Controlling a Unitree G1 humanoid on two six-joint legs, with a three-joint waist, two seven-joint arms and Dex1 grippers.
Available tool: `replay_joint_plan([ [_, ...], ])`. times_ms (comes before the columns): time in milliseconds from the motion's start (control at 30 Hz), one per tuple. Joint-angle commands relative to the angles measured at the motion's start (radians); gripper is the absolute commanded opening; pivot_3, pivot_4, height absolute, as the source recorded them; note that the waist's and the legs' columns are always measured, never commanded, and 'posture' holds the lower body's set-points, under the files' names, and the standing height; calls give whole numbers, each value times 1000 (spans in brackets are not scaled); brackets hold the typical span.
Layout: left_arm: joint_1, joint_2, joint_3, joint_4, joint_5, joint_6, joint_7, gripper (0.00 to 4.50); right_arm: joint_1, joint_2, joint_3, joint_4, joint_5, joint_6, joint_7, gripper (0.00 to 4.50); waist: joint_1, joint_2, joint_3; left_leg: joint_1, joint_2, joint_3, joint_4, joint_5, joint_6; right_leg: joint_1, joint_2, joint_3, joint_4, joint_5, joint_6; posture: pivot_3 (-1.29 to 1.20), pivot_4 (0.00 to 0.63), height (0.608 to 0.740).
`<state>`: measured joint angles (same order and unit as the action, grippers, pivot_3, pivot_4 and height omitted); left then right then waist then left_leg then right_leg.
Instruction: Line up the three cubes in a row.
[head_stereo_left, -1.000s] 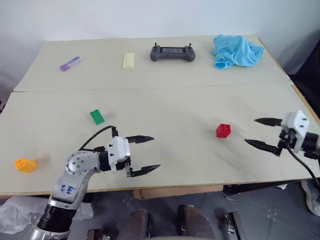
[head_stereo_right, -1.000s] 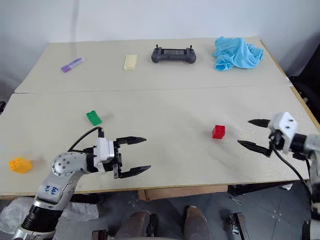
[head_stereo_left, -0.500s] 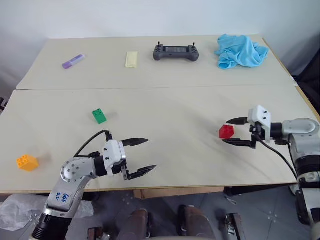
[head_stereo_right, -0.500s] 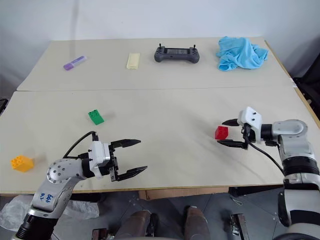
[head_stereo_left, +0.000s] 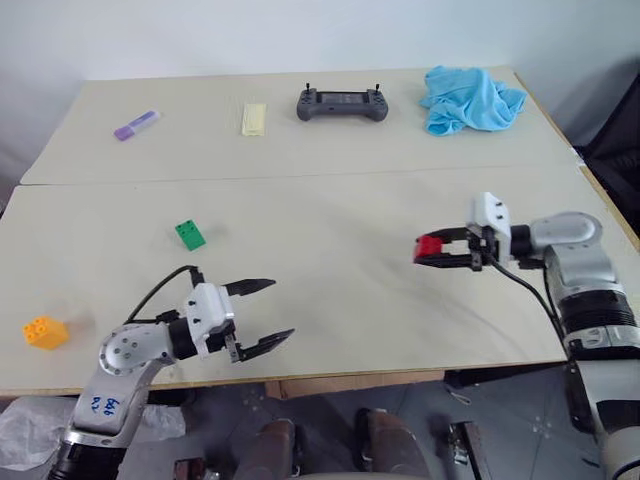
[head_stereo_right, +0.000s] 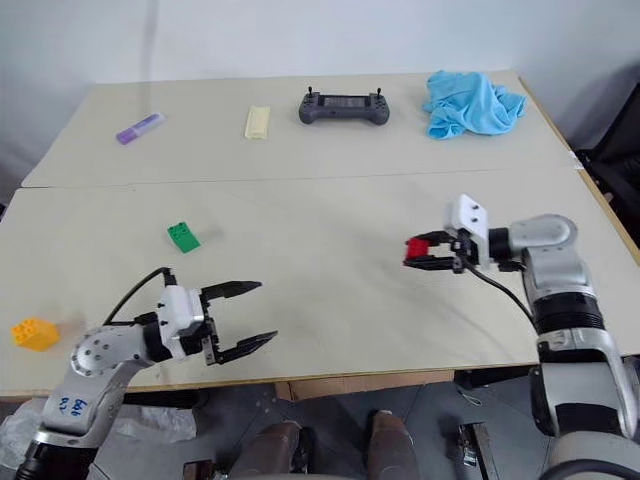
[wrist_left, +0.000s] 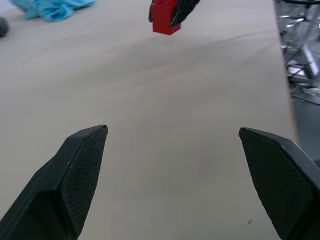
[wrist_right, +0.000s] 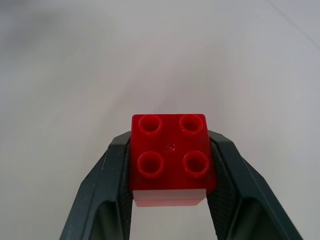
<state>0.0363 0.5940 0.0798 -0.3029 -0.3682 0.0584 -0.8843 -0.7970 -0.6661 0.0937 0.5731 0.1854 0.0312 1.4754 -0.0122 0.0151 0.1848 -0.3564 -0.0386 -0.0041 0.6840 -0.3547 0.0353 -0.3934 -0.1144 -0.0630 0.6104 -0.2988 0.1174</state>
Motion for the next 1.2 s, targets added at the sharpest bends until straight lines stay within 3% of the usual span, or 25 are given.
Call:
replay_joint_plan([
  [33, 63, 20, 90, -7, -27, -20, 7, 4500, -58, 91, 79, -100, -25, 140, -53, 1516, -4, 0, 0, 0, 0, 0, 0, 0, 0, 0, 0, 0, 0, 0, 0, 0, 150, 740],
  [300, 149, 18, 150, -48, -27, -16, 36, 4500, -60, 229, 184, -127, -84, 132, -117, 1516, 12, 0, 0, -4, -3, -5, 0, -1, 1, -1, -2, -3, 1, 0, -1, 0, 150, 740],
  [567, 197, 6, 160, -84, -23, -14, 68, 4500, -50, 264, 207, -108, -101, 99, -125, 1516, 3, 0, 0, -4, -3, -6, -1, -2, 1, -2, -1, -4, 0, 0, -1, 0, 150, 740],
  [767, 186, -19, 186, -123, -59, 39, 145, 4500, -31, 273, 198, -125, -97, 48, -139, 3465, 2, 0, 0, -4, -3, -6, -1, -2, 1, -2, -1, -4, 0, 0, -1, 0, 150, 740],
  [867, 251, -18, 210, -143, -49, 32, 146, 4500, -47, 253, 163, -119, -72, 25, -124, 4433, -2, 0, 0, -4, -3, -6, -1, -2, 1, -2, -1, -4, 0, 0, -1, 0, 150, 740],
  [1033, 372, -91, 353, -151, -50, -35, 221, 4500, -6, 246, 11, -143, 139, -94, 17, 4475, -11, 0, 1, -5, -2, -6, -2, -2, 1, -1, 0, -5, -2, -1, -1, 0, 150, 740],
  [1200, 471, -215, 480, -125, -99, -74, 299, 4500, 60, 249, -53, -178, 209, -119, 22, 4475, -12, -1, 1, -5, -1, -6, -2, -2, 1, 0, 0, -5, -3, -1, -1, 0, 150, 740],
])
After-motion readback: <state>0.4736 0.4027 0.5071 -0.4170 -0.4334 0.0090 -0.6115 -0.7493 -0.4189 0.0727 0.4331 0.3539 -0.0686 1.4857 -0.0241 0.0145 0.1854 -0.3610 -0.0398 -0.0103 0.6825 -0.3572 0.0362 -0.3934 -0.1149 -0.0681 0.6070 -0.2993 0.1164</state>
